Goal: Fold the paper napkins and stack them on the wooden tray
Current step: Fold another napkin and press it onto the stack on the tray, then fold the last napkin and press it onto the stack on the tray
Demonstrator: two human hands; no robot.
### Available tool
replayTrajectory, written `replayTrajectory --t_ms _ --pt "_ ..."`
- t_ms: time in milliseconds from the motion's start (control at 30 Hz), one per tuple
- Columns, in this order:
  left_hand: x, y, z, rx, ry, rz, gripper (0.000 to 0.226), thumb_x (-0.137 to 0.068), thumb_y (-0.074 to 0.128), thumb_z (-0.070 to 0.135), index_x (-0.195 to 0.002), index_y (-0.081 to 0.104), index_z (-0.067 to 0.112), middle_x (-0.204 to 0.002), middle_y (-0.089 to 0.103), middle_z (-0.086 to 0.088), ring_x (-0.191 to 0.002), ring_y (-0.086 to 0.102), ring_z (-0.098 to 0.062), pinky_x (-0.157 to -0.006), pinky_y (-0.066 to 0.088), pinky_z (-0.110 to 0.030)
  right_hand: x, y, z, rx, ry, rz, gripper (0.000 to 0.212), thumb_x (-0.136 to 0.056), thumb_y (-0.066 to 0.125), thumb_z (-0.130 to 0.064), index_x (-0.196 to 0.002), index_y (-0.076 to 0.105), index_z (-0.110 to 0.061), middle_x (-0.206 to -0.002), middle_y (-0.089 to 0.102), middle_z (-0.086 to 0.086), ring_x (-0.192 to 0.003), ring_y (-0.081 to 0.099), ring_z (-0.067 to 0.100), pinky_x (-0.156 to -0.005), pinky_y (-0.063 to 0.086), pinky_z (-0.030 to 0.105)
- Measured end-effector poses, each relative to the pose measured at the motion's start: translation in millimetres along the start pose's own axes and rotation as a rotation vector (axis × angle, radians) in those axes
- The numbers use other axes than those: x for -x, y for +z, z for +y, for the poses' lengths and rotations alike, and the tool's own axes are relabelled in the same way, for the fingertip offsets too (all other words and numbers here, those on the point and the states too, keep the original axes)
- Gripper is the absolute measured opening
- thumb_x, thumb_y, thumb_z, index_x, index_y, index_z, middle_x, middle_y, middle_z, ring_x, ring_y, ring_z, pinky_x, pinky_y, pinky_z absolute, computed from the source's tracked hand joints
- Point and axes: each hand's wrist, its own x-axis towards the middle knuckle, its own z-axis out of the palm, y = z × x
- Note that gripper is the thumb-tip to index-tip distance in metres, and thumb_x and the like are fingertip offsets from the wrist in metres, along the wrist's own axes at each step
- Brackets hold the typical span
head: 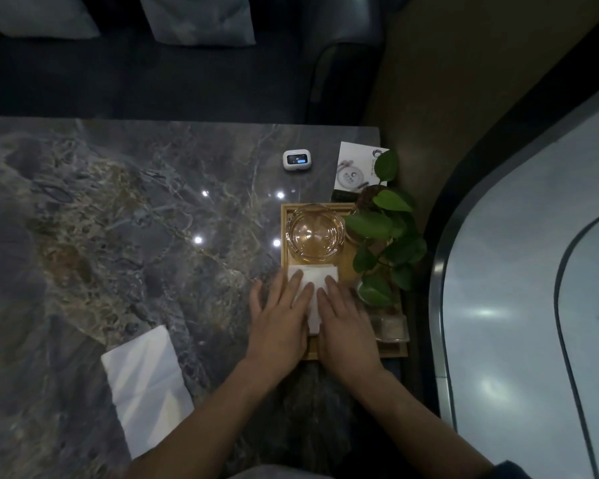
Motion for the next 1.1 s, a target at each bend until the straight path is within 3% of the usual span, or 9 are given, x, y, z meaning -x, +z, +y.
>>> replayTrajectory --t_ms 67,233,400,467,567,633,767,933,1100 --pt "0.3 3.9 0.3 -0.062 0.004 -0.056 0.060 -0.087 0.055 0.025 -0.145 0.039 0.022 -0.159 0.029 -0.004 -0.150 0.009 -0.028 -0.114 0.001 -0.061 -2.5 5.6 2.7 0.076 -0.016 -0.022 0.075 -0.084 0.057 -0.018 -0.150 0.023 -0.008 -0.160 0.017 0.012 -0.147 0.014 0.028 -0.117 0.009 0.040" --pt "0.1 5.0 0.0 -0.115 -0.022 -0.110 0.057 -0.095 0.042 0.030 -0.150 0.028 0.026 -0.163 0.018 -0.002 -0.150 -0.002 -0.027 -0.114 -0.011 -0.061 -4.9 13.4 7.1 0.141 0.000 -0.044 0.076 -0.061 0.078 -0.016 -0.132 0.054 -0.002 -0.142 0.049 0.018 -0.131 0.048 0.033 -0.107 0.029 0.044" --pt "-1.2 3.7 2.5 -0.116 -0.055 -0.134 0.058 -0.098 0.038 0.029 -0.152 0.018 0.028 -0.164 0.008 0.000 -0.150 -0.008 -0.026 -0.113 -0.015 -0.058 -6.9 14.6 8.1 0.128 -0.054 -0.020 0.067 -0.092 0.046 -0.012 -0.151 0.015 -0.004 -0.160 0.005 0.015 -0.148 0.005 0.030 -0.111 -0.007 0.036" --pt "-2.1 3.2 3.4 -0.093 -0.058 -0.131 0.059 -0.098 0.037 0.029 -0.152 0.015 0.028 -0.164 0.005 0.000 -0.150 -0.010 -0.025 -0.115 -0.014 -0.058 -6.5 13.8 7.5 0.132 -0.052 -0.011 0.068 -0.087 0.053 -0.013 -0.148 0.024 -0.002 -0.159 0.015 0.018 -0.146 0.015 0.033 -0.112 0.001 0.039" --pt "4.8 3.3 1.0 -0.052 -0.063 -0.108 0.059 -0.097 0.036 0.031 -0.153 0.017 0.024 -0.164 0.006 -0.002 -0.150 -0.009 -0.024 -0.118 -0.010 -0.054 -4.9 16.2 7.3 0.139 -0.045 -0.004 0.073 -0.068 0.073 -0.019 -0.136 0.050 -0.002 -0.147 0.043 0.020 -0.134 0.043 0.036 -0.108 0.031 0.048" --pt "13.7 3.4 -3.0 -0.034 -0.055 -0.084 0.059 -0.095 0.034 0.033 -0.152 0.021 0.021 -0.163 0.013 -0.005 -0.150 -0.001 -0.025 -0.118 -0.007 -0.051 -1.0 15.0 5.9 0.135 -0.064 0.019 0.077 -0.067 0.075 -0.023 -0.137 0.049 -0.006 -0.147 0.044 0.018 -0.134 0.043 0.035 -0.106 0.037 0.050" --pt "33.6 0.9 -6.6 -0.009 -0.057 -0.033 0.061 -0.092 0.035 0.037 -0.150 0.030 0.020 -0.160 0.025 -0.006 -0.149 0.011 -0.026 -0.116 0.001 -0.050 11.8 9.4 -1.3 0.156 -0.102 0.069 0.081 -0.072 0.070 -0.028 -0.144 0.038 -0.010 -0.152 0.035 0.016 -0.140 0.033 0.035 -0.110 0.034 0.052" --pt "61.6 -6.4 -10.9 0.017 -0.104 0.003 0.063 -0.096 0.029 0.046 -0.154 0.015 0.026 -0.164 0.007 -0.002 -0.150 -0.008 -0.020 -0.119 -0.005 -0.049 27.5 6.8 -16.0 0.186 -0.126 0.129 0.063 -0.091 0.037 -0.043 -0.147 0.032 -0.015 -0.156 0.029 0.012 -0.144 0.023 0.032 -0.113 0.022 0.053" --pt "93.8 -12.1 -17.0 0.042 -0.161 0.061 0.066 -0.096 0.026 0.052 -0.154 0.015 0.024 -0.164 0.006 -0.002 -0.149 -0.009 -0.020 -0.117 -0.007 -0.049 43.7 5.8 -31.2 0.233 -0.177 0.129 0.065 -0.091 0.036 -0.049 -0.147 0.033 -0.016 -0.156 0.027 0.012 -0.145 0.021 0.031 -0.114 0.013 0.049"
